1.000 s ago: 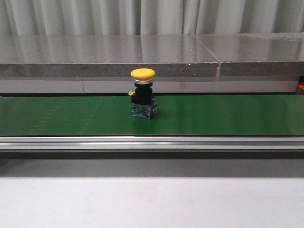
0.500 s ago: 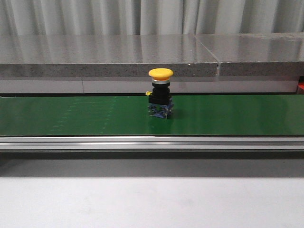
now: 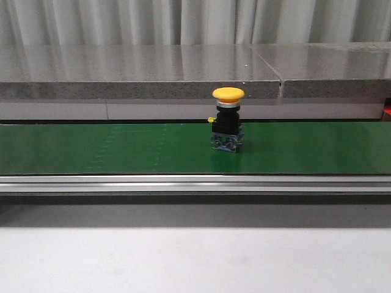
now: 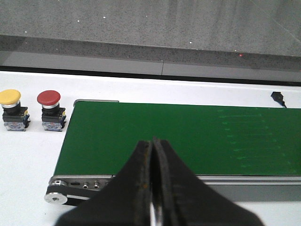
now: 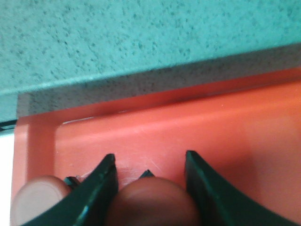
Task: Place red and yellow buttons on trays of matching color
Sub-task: 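Move the red button over the red tray and release it, then return the right gripper to the belt's end and grasp the yellow button, then lower the yellow button into the yellow tray and open the right gripper, then raise the right gripper back above the belt's end, then move the left gripper over the remaining button cluster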
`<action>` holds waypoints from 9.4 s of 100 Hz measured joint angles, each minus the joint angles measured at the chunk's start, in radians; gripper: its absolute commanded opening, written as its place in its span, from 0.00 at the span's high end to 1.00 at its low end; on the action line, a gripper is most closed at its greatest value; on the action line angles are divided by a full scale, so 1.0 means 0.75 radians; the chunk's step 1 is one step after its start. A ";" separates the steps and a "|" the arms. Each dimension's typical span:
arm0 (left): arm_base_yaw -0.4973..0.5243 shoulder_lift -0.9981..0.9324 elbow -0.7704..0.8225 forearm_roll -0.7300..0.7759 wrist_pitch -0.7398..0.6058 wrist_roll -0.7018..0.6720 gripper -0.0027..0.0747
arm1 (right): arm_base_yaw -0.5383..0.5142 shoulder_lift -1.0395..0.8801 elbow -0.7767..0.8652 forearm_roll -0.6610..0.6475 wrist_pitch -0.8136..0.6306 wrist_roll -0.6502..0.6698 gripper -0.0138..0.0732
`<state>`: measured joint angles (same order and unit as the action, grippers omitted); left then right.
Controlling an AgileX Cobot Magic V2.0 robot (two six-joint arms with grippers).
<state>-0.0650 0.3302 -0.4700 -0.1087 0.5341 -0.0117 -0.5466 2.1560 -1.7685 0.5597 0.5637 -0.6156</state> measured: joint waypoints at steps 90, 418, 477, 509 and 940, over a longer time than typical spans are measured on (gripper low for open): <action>0.000 0.000 0.000 0.000 0.000 0.000 0.99 | 0.000 0.042 -0.111 0.000 0.051 0.003 0.10; 0.000 0.000 0.000 0.000 0.000 0.000 0.99 | 0.127 -1.221 0.843 -0.554 0.478 0.738 0.65; 0.000 0.000 0.000 0.000 0.000 0.000 0.99 | -0.286 -1.202 1.388 -0.541 0.031 0.957 0.65; 0.000 0.000 0.000 0.000 0.000 0.000 0.99 | -0.286 -1.202 1.535 -0.454 -0.104 0.962 0.65; 0.000 0.000 0.000 0.000 0.067 0.000 0.11 | 0.705 -1.744 1.456 -0.419 -0.205 0.524 0.92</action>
<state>-0.0650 0.3302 -0.4700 -0.1087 0.5844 -0.0117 -0.0181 0.8481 -0.6762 0.2458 0.4099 -0.2226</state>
